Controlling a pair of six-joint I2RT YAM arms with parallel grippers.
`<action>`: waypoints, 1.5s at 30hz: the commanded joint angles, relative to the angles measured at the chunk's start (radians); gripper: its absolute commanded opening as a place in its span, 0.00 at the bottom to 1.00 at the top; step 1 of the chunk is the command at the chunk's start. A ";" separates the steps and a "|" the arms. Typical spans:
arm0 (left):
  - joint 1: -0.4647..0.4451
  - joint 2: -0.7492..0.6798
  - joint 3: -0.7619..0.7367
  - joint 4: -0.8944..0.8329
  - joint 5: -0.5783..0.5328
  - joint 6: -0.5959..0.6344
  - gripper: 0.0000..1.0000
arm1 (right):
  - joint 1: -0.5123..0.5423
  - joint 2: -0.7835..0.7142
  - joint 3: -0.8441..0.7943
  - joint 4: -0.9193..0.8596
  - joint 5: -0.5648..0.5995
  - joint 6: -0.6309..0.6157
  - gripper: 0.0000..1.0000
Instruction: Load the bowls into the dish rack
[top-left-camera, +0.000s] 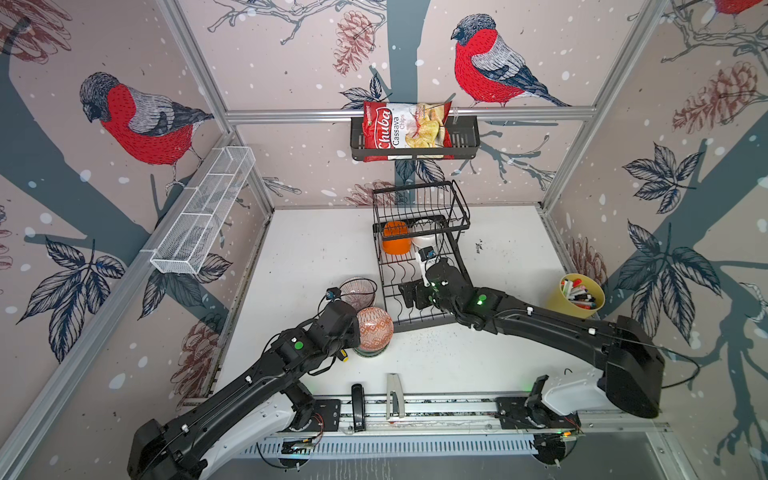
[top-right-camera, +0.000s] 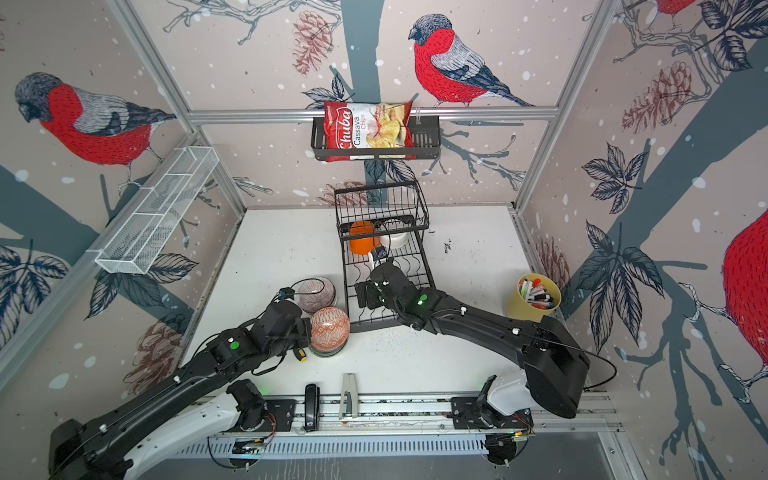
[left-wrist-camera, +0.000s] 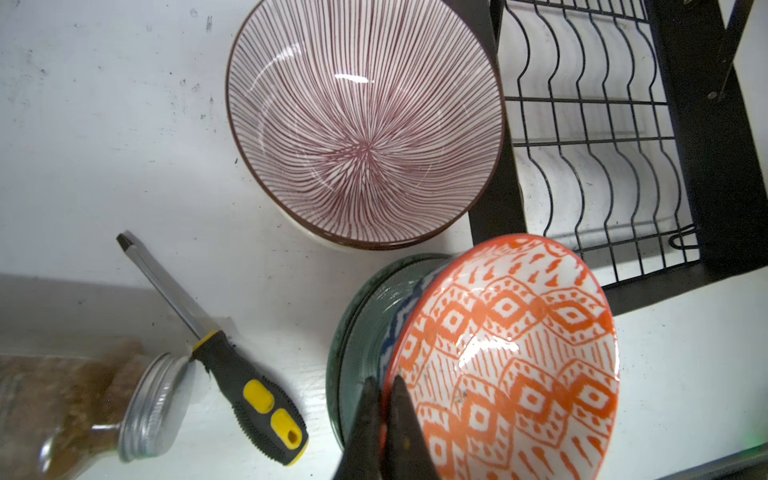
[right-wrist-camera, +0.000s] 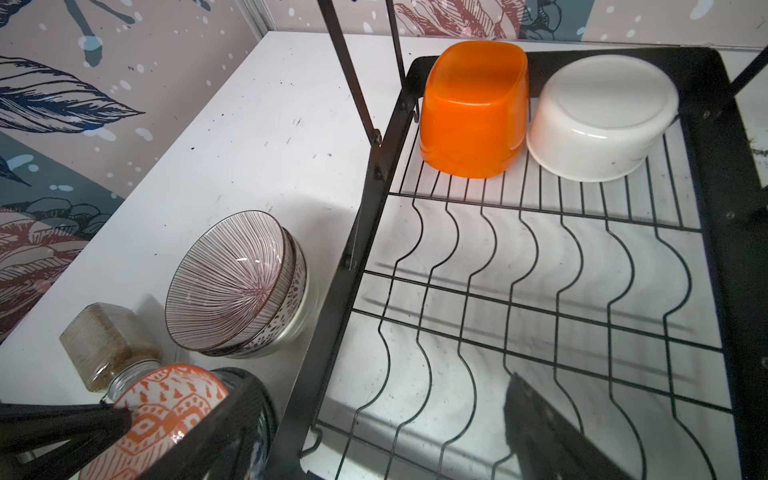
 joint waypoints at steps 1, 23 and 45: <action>0.000 -0.015 0.018 0.064 0.000 0.013 0.00 | 0.009 0.006 0.024 -0.037 -0.053 -0.019 0.91; 0.000 0.045 0.076 0.154 0.018 0.070 0.00 | 0.094 0.059 0.108 -0.174 -0.137 -0.046 0.64; 0.000 0.125 0.100 0.215 0.010 0.083 0.00 | 0.095 0.150 0.147 -0.193 -0.024 -0.025 0.16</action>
